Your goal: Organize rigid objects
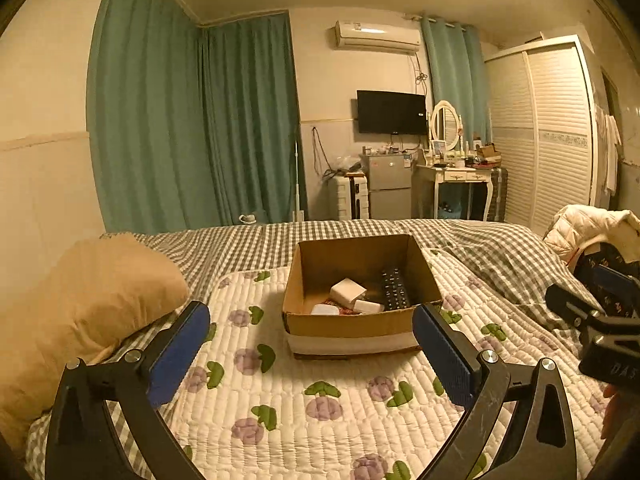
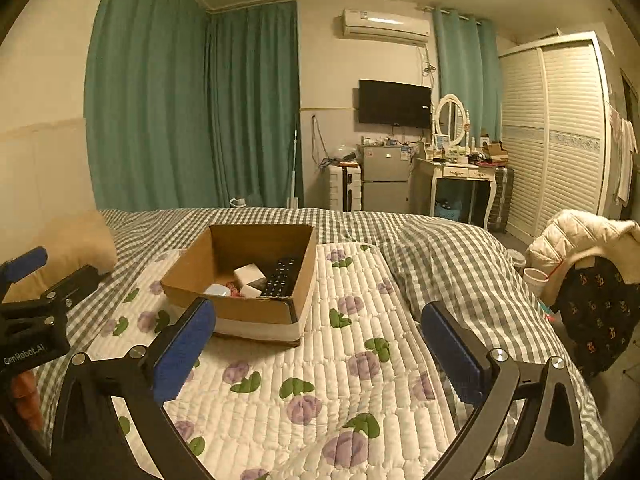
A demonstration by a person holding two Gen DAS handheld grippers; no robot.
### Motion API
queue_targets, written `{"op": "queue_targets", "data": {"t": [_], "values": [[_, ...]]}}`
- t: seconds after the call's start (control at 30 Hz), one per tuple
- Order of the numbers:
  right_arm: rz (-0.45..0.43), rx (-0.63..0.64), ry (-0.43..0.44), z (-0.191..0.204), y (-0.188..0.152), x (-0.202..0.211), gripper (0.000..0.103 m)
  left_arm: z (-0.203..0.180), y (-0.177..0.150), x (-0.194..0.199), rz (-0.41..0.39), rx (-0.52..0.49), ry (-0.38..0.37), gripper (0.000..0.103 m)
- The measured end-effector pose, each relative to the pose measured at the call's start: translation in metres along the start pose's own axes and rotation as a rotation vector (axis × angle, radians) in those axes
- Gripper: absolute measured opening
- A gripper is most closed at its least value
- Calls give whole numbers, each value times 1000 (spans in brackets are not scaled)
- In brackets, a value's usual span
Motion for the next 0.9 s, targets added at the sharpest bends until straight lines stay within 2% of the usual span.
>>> {"op": "queue_targets", "data": {"t": [0.43, 0.9], "values": [[-47, -3, 23, 8, 7, 13, 103, 8, 5, 13, -10, 29, -1, 103], [-57, -12, 45, 12, 10, 18, 103, 10, 3, 14, 8, 46, -5, 103]]}}
Point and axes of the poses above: each gripper's, at about its wrist camera, not at the fingertips, and x roughly against the way its jaws point, z to its left, y to its top, the point moved 3 cm from there along -x, roughly the way its jaws point, and after that the axes turned 7 degrees about -y, right-handed, at the moved point
